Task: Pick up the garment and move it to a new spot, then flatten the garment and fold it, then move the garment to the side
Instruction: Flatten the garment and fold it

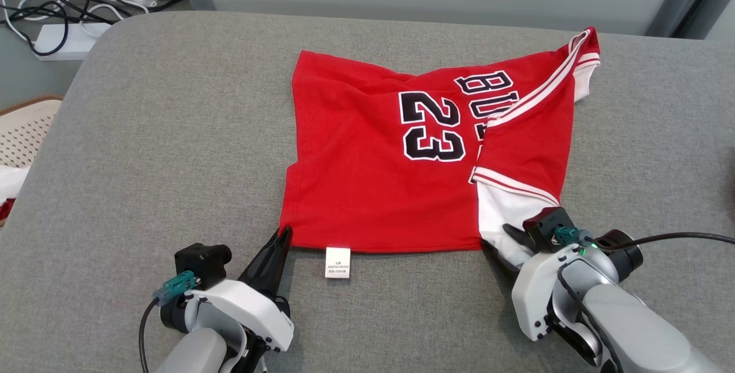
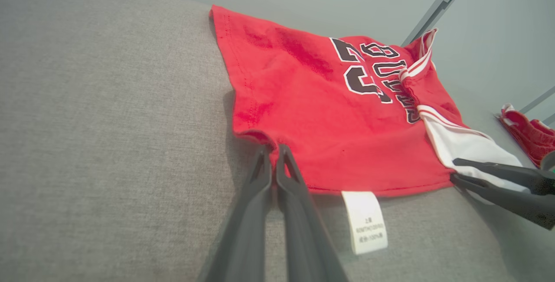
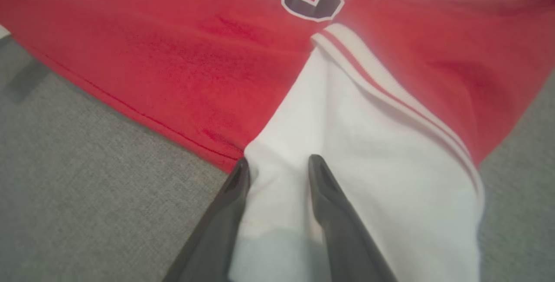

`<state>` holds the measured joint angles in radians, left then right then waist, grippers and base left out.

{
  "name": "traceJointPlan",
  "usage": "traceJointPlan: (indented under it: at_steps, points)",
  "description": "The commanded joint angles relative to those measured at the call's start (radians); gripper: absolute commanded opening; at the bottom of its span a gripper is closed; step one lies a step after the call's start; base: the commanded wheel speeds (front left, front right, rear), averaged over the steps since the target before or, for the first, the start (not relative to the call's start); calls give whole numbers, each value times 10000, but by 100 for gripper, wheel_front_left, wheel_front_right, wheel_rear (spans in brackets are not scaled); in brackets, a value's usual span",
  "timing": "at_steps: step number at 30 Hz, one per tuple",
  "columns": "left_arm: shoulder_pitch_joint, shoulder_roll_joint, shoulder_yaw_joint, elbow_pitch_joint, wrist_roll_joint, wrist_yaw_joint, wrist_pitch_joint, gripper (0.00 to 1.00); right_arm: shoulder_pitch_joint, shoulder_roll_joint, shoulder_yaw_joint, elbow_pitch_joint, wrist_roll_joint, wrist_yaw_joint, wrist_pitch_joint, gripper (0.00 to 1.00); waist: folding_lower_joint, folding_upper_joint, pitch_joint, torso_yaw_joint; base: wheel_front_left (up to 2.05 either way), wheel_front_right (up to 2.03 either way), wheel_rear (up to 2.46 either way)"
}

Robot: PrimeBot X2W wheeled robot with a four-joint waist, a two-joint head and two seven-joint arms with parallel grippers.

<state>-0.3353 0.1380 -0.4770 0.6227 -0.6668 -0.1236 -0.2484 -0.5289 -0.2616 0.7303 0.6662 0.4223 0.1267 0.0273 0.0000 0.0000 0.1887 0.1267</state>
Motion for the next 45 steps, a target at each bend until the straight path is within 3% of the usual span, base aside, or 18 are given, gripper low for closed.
traceJointPlan:
  at_steps: [1, 12, 17, 18, 20, 21, 22, 30, 41, 42, 44, 45]
  points:
    - [-274, 124, 360, -191, 90, -60, -133, 0, -21, 16, 78, -34, -84, 40, 3, 0, 0, 0, 0, 0, 0, 0, 0]
    - [-147, 160, 487, -297, 162, -69, -133, 0, -18, 155, -1304, -470, 778, 40, -761, 0, 0, 0, -121, -304, 0, 0, 0]
    - [-133, 171, 494, -297, 147, -69, -133, 0, 348, -72, -1039, -1028, 1475, 40, -299, 0, 0, 0, -123, -450, 0, 0, 0]
    - [-138, 166, 497, -298, 144, -70, -133, 0, 435, -134, -928, -1147, 1648, 40, -140, 10, 0, 0, -115, -464, 0, 0, 0]
    - [-164, 164, 521, -312, 165, -70, -133, 0, 544, -276, -719, -1423, 1896, 40, 24, 50, 0, 0, -89, -478, 0, 0, 0]
    - [-182, 162, 546, -320, 186, -70, -133, 0, 572, -328, -701, -1520, 1981, 40, 17, 99, 0, 0, -77, -476, 0, 0, 0]
    - [-202, 162, 587, -318, 224, -70, -133, 0, 587, -370, -663, -1602, 2022, 40, 10, 100, 0, 0, -66, -466, 0, 0, 0]
    - [-232, 58, 1241, -300, 866, 130, -133, 0, 513, -246, -665, -1772, 2260, 40, -257, 100, 0, 0, -31, -246, 0, 0, 0]
    - [-171, -248, 1583, -199, 1312, 27, -133, 0, 220, -160, -52, -1125, 1496, 40, 1, 100, 0, 0, 67, -69, 0, 0, 0]
    - [-181, -278, 1588, -187, 1333, 17, -133, 0, 182, -115, 3, -987, 1398, 40, 65, 96, 0, 0, 75, -51, 0, 0, 0]
    - [-203, -359, 1587, -149, 1385, -11, -133, 0, 49, 28, 2, -689, 1206, 40, 49, 22, 0, 0, 91, -5, 0, 0, 0]
    - [-203, -359, 1587, -149, 1385, -11, -133, 0, 49, 28, 2, -689, 1206, 40, 49, 22, 0, 0, 91, -5, 0, 0, 0]
